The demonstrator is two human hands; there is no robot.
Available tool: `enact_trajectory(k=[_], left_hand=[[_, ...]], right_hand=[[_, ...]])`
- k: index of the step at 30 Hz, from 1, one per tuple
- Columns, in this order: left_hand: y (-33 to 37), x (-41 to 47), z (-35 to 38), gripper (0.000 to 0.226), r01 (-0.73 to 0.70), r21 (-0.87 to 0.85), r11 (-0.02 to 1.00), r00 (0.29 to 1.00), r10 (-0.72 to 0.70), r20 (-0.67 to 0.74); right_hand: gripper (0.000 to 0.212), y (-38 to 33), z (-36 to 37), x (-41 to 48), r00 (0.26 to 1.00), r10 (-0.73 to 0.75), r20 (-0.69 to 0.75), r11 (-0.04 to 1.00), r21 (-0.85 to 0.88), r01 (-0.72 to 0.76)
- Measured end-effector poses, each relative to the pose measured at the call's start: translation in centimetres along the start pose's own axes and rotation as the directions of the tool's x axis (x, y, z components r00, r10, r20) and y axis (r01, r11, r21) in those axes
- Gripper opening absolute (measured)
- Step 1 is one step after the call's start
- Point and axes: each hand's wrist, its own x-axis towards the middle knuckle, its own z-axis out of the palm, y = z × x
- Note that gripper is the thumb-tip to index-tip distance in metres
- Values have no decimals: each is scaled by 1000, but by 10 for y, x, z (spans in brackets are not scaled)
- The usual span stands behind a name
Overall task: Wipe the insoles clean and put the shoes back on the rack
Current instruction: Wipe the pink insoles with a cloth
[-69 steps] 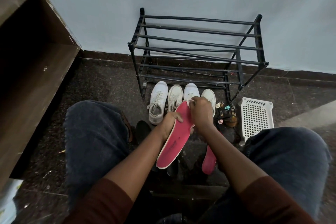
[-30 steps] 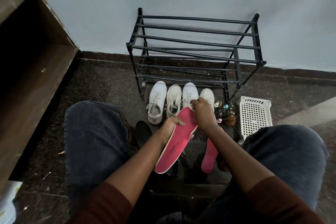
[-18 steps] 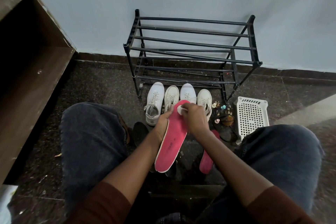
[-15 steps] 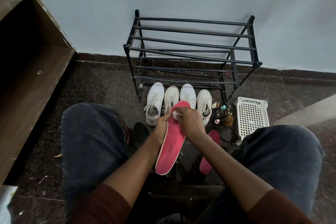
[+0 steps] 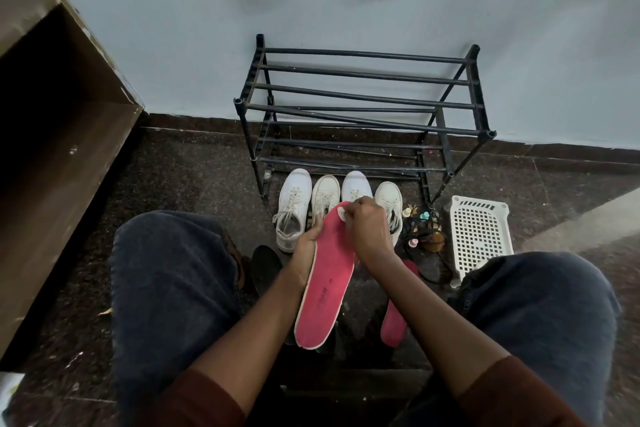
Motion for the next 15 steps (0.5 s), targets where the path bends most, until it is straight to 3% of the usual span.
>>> enact_trajectory(k=[7, 15], left_hand=[[9, 7, -1, 57, -48, -4, 999, 995, 47, -83], [3, 5, 6, 67, -21, -77, 997, 1000, 20, -22]], right_hand=[[19, -10, 5, -32, 947, -305, 97, 949, 108, 295], [15, -3, 5, 0, 991, -134, 8, 991, 9, 133]])
